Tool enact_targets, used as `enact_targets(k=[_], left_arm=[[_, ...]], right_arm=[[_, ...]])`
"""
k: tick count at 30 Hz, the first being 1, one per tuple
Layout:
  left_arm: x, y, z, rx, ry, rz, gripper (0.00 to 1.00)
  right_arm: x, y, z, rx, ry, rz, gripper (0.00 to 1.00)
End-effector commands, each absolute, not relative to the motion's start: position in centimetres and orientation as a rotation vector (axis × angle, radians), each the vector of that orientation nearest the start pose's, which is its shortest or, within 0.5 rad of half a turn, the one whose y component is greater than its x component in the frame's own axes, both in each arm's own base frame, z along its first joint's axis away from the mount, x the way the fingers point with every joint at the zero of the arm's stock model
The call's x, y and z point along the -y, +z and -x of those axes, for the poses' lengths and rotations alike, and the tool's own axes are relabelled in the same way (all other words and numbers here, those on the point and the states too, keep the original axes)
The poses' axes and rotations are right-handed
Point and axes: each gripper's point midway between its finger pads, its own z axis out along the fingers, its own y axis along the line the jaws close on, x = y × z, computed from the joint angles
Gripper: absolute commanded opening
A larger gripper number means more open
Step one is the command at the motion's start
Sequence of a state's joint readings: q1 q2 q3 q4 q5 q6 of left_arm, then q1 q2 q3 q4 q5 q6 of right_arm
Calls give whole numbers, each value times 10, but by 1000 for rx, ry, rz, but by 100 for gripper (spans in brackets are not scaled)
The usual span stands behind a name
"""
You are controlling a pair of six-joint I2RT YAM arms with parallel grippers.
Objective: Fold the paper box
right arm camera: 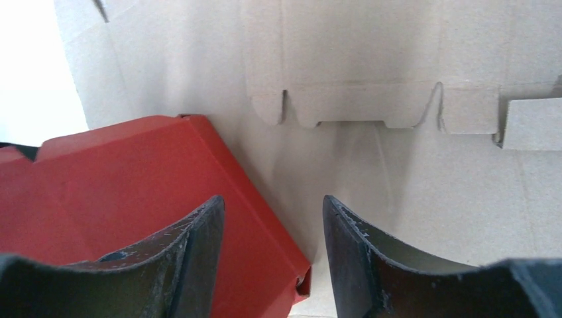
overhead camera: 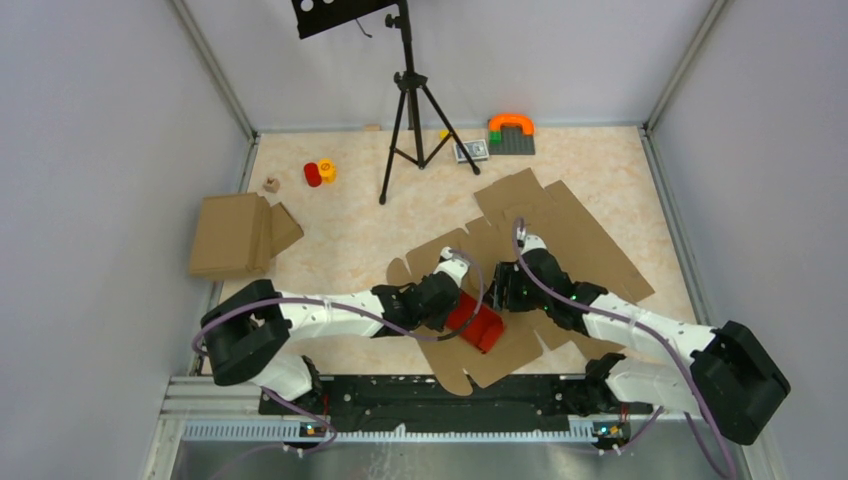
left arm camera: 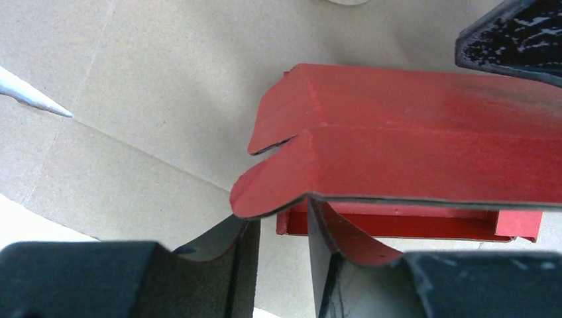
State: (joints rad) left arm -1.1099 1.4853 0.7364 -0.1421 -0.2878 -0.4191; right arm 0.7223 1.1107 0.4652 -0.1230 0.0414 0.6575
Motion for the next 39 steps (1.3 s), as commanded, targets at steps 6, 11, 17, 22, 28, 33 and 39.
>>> enact_targets(k=[6, 11, 17, 22, 28, 33, 39], left_arm=[[300, 32, -193, -2314, -334, -630, 22], [299, 27, -198, -2306, -303, -603, 13], [299, 26, -206, -2286, -273, -584, 6], [300, 25, -207, -2287, -260, -577, 4], [290, 25, -213, -2307, -186, -495, 4], [285, 22, -214, -2352, -145, -378, 0], [287, 16, -213, -2390, -141, -300, 0]], right_arm=[[-227, 85, -197, -2341, 754, 165, 55], [-231, 87, -188, -2325, 790, 224, 52], [-237, 87, -177, -2325, 802, 292, 53], [-216, 94, -185, -2309, 679, 226, 63], [-179, 107, -187, -2266, 574, -13, 77], [-160, 108, -176, -2205, 642, -197, 70], [-171, 100, -163, -2138, 858, -225, 61]])
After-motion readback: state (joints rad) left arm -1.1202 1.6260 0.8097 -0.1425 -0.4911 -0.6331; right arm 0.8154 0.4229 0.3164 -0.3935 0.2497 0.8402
